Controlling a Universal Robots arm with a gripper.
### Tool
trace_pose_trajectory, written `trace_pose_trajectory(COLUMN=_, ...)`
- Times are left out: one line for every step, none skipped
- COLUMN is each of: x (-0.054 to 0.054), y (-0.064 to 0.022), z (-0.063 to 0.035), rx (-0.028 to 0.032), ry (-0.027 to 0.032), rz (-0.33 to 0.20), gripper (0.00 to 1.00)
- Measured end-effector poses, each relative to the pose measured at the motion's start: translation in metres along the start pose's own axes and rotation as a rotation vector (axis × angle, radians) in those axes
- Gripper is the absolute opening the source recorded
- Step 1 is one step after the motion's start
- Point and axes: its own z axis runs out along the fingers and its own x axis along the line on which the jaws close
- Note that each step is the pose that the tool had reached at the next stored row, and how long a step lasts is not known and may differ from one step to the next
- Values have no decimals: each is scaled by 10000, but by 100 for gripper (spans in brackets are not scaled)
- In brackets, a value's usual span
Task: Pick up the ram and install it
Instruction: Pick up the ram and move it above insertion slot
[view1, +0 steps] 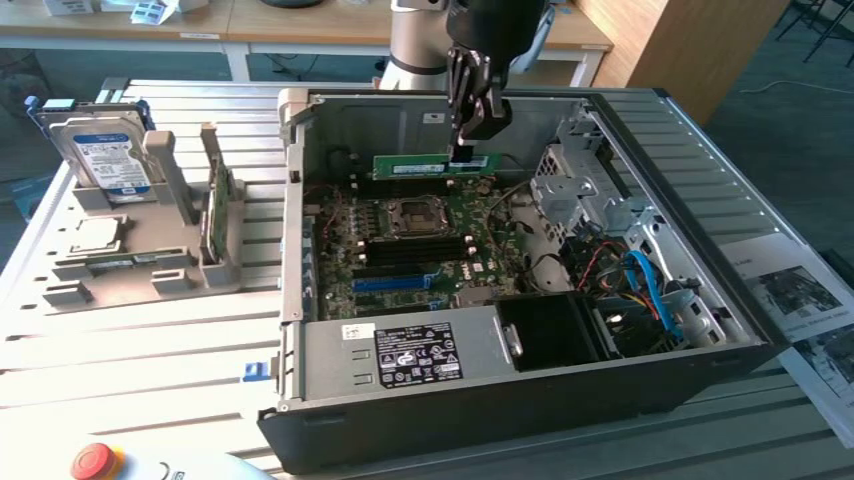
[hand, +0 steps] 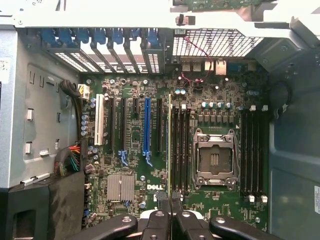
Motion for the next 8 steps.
trace_pose_trajectory(x=-5, y=-1, z=1, rx=0, ry=0, rz=-1, gripper=12)
trace_pose_trajectory(x=-12, y=-1, z=2, rx=-1, ry=0, rz=-1, gripper=12)
trace_pose_trajectory(x=-20, y=-1, z=3, rx=0, ry=-1, rz=-1, gripper=12)
trace_pose_trajectory(x=-28, y=0, z=4, rx=0, ry=-1, rz=-1, gripper=12)
trace_pose_trajectory(x=-35, y=-1, z=5, rx=0, ry=-1, rz=0, gripper=12)
trace_pose_trajectory(x=-42, y=-1, z=5, rx=0, ry=-1, rz=0, gripper=12)
trace_pose_trajectory(x=-51, y=0, z=6, rx=0, ry=-1, rz=0, gripper=12)
trace_pose_trajectory(x=-56, y=-1, z=6, rx=1, ry=-1, rz=0, gripper=12)
